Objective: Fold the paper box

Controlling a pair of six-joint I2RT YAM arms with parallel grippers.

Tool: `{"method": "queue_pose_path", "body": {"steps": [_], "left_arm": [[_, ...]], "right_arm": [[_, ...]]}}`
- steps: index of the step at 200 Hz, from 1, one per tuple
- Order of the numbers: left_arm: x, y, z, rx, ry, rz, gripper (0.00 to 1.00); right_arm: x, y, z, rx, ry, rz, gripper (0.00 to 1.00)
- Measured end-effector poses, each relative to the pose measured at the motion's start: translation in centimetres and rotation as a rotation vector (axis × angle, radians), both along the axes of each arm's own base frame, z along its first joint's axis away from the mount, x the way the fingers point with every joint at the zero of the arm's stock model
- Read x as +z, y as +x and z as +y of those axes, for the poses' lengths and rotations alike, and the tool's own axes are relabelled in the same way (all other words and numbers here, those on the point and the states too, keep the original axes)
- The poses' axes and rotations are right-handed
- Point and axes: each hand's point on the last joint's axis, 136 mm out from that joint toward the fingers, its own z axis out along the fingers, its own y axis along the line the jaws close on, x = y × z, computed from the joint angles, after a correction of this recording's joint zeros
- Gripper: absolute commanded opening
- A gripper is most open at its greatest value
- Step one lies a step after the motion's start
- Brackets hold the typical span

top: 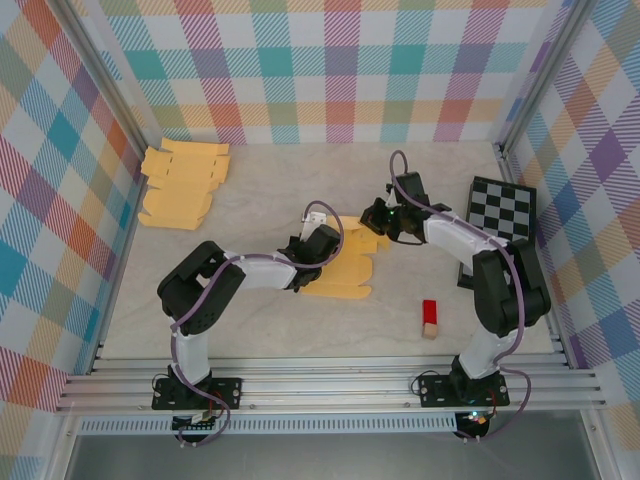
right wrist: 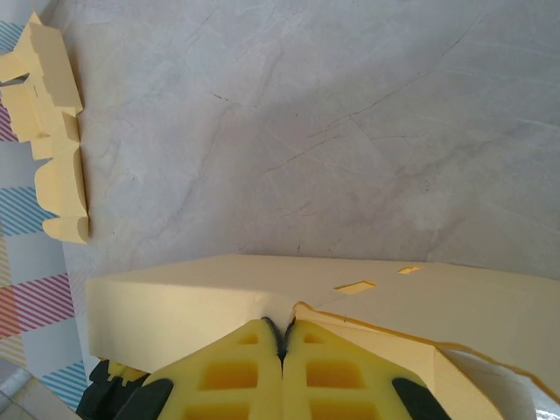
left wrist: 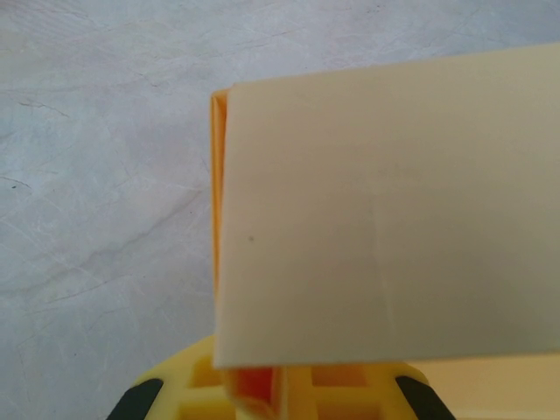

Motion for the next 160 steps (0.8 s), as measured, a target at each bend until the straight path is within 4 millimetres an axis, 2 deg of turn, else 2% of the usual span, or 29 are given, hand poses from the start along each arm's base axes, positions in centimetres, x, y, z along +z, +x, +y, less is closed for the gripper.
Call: {"method": "queue_pose_path", "body": {"steps": [6,23,92,115,131,160], "left_arm": [[0.0,0.0,0.0,0.002,-0.001,0.001,0.00],[0.2,0.1,-0.1,0.007,-0.005,-0.003,0.00],[0.6,0.1,0.8,0.076,0.000,-0.003,0.00],[0.8,0.2,1.0,0.097,-0.002,0.002,0.00],[0.9,0.2,1.1,0.109,-0.005,0.007,0.00],[0.8,0.1,1.3,0.126,-0.007,0.015,0.00]], "right_arm": [[0.0,0.0,0.0,-0.004,0.000,-0.001,0.16],[0.2,-0.1,-0.1,-0.013,-0.009,-0.008,0.21],[1.5,-2.6,-2.6,0.004,-0.130,-0.103,0.27],[-0.4,-3.1,-3.4,0.006,-0.177,-0.109,0.27],[-2.1,-3.6,-3.9,0.007,-0.209,-0.098,0.24],[-4.5,-2.1,-4.2,-0.004,-0.232,-0.100,0.21]]}}
